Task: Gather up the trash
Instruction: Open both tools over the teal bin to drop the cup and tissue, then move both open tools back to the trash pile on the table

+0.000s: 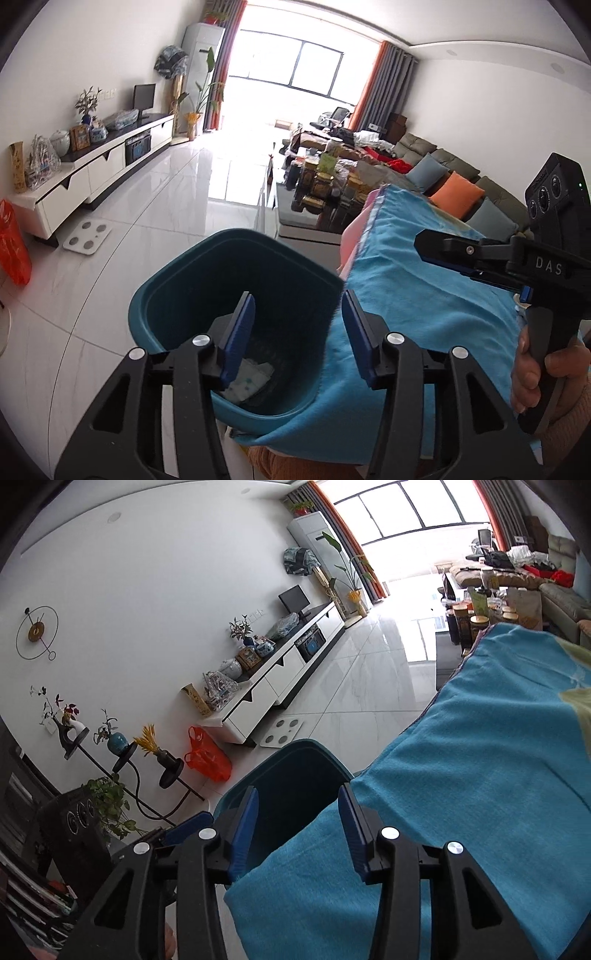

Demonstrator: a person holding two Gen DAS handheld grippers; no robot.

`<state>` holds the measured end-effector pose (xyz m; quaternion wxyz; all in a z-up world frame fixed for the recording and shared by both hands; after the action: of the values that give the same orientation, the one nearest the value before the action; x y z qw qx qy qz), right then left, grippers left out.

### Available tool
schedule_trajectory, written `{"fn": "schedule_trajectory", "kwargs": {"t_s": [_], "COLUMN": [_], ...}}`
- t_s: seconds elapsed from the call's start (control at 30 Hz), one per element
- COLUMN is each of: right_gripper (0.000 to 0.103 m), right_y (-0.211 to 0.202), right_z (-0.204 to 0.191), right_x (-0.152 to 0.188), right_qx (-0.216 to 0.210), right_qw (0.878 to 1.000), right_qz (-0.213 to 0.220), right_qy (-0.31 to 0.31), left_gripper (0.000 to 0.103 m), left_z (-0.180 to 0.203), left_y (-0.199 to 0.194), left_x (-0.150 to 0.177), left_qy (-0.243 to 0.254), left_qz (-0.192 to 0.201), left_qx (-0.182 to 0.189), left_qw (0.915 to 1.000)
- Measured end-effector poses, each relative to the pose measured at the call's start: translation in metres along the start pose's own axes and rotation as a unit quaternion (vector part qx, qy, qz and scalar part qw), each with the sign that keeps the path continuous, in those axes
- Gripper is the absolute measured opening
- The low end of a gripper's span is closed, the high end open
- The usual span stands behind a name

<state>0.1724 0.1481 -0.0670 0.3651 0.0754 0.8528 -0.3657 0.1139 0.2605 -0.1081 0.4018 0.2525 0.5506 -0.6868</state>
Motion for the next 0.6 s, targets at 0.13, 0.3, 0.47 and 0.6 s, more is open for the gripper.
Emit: {"fn": "schedule_trajectory", "kwargs": {"t_s": [0.13,0.3,0.47,0.6], "right_gripper": [0.049,0.050,0.050,0.050], "right_y": [-0.044,-0.096,-0.146,-0.185], "right_z": [0.001,0.023,0.051,0.077], "right_x": [0.004,0.020,0.038,0.052], "right_qx": [0.018,0.050,0.091,0.126], "right_qw": [0.999,0.996,0.991,0.985], "right_qz": [0.035,0.063,0.092,0.117], "right_qy": [-0.031,-0.039,-0.024,0.002], "left_gripper": [0.056,0.056,0.056,0.056], "left_z": [0.048,0.107,0.162,0.202], "left_y": [-0.010,-0.004,0.007,0.013], "left_x": [-0.003,0.005,0.018,0.031], "left_qy": [0.035,0.076,0.112,0.138], "left_qz": [0.011,-0.002,-0.020,-0.031], "left_qx": [0.044,0.093,0.132,0.164], "left_qw": [0.9984,0.9928,0.9847,0.9764]}}
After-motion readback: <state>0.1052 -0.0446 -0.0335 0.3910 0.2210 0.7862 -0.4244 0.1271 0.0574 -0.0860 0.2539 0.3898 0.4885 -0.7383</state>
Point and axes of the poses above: each gripper's, at about its wrist camera, not at the fingertips, and y roughly the way its jaws point, z to its right, x to its underside, the point moved 7 cm from there along y, roughly the way its jaws point
